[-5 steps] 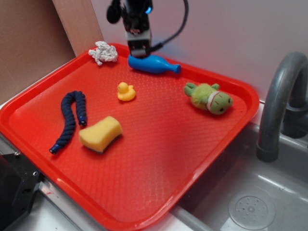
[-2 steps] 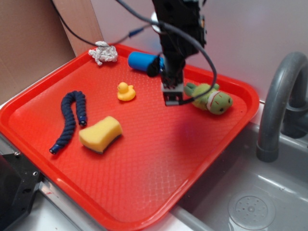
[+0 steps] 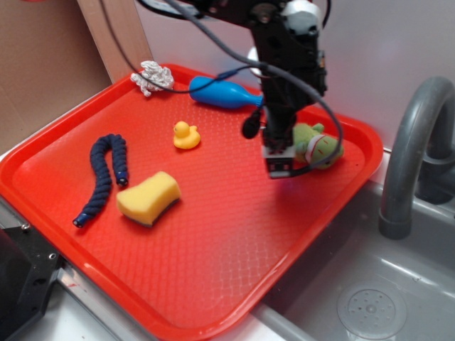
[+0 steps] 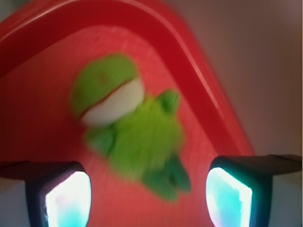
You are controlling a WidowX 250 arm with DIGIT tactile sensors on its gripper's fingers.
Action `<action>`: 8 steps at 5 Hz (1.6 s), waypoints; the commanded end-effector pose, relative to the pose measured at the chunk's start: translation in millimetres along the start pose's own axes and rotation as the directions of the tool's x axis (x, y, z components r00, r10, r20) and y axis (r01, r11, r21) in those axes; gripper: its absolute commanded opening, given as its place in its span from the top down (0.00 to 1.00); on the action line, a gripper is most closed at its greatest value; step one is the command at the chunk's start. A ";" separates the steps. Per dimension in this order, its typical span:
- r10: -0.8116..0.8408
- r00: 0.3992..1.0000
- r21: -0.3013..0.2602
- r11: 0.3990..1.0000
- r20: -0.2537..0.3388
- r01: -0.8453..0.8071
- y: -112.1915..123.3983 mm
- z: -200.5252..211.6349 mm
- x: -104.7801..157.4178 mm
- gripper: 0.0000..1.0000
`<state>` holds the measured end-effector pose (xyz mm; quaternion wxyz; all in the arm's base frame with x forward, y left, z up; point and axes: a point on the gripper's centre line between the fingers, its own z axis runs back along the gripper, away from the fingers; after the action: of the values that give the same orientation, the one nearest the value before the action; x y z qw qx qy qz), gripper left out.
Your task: Grab the green animal.
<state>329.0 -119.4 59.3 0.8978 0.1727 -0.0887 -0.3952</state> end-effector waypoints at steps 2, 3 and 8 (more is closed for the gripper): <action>0.080 0.992 -0.072 0.995 0.095 -0.073 5.0 -7.2 23.2 1.00; 0.105 0.991 -0.048 0.994 0.084 -0.101 5.8 -6.3 15.4 1.00; 0.727 0.632 -0.084 0.636 -0.267 -0.767 46.8 152.3 -109.6 1.00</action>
<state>243.0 -37.8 197.9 0.9967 0.0797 0.0101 0.0127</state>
